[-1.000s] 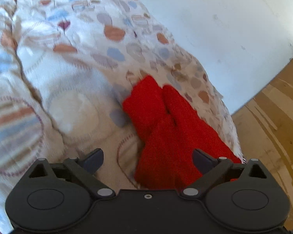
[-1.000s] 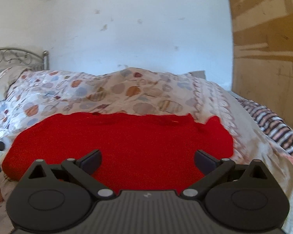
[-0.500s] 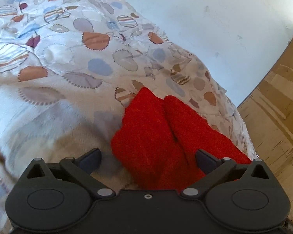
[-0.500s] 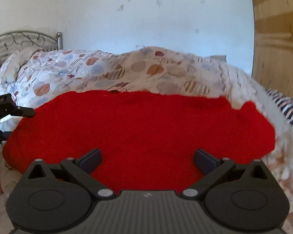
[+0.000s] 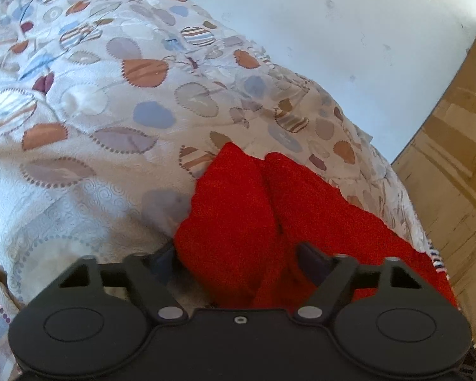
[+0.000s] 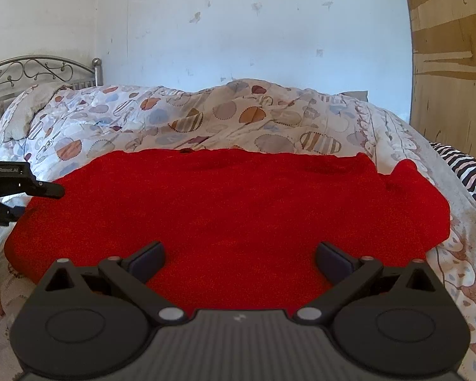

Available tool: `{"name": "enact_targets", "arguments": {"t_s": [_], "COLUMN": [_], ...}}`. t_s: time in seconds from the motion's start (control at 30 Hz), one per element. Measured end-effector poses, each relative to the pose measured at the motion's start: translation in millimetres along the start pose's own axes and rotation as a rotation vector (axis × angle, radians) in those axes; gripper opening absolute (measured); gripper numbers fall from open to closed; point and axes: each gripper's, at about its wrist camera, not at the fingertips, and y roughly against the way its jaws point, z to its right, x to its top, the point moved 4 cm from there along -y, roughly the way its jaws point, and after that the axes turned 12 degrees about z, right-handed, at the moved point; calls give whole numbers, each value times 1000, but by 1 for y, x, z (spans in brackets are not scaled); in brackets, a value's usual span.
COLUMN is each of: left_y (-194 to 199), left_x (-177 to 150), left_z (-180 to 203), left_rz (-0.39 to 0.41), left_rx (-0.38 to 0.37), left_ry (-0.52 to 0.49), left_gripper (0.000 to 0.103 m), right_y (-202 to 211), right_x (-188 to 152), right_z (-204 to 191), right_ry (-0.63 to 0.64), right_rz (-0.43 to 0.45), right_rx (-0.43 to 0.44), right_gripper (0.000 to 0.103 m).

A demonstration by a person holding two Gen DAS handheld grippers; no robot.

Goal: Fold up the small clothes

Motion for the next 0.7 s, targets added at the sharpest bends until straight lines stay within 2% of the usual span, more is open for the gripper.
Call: {"name": "enact_targets", "arguments": {"t_s": [0.17, 0.27, 0.3, 0.37, 0.4, 0.7], "left_y": [-1, 3, 5, 6, 7, 19], "left_x": [1, 5, 7, 13, 17, 35], "left_z": [11, 18, 21, 29, 34, 97], "left_rz": [5, 24, 39, 44, 42, 90], "left_rx": [4, 22, 52, 94, 91, 9], "left_ry": [-38, -42, -63, -111, -120, -221], "left_gripper": [44, 20, 10, 9, 9, 8], "right_y": [0, 0, 0, 1, 1, 21], "right_x": [0, 2, 3, 7, 8, 28], "right_z": [0, -1, -2, -2, -2, 23], "right_ry": [1, 9, 14, 19, 20, -63], "right_rz": [0, -8, -12, -13, -14, 27], "right_rx": [-1, -10, -13, -22, -24, -35], "right_gripper": [103, 103, 103, 103, 103, 103]}}
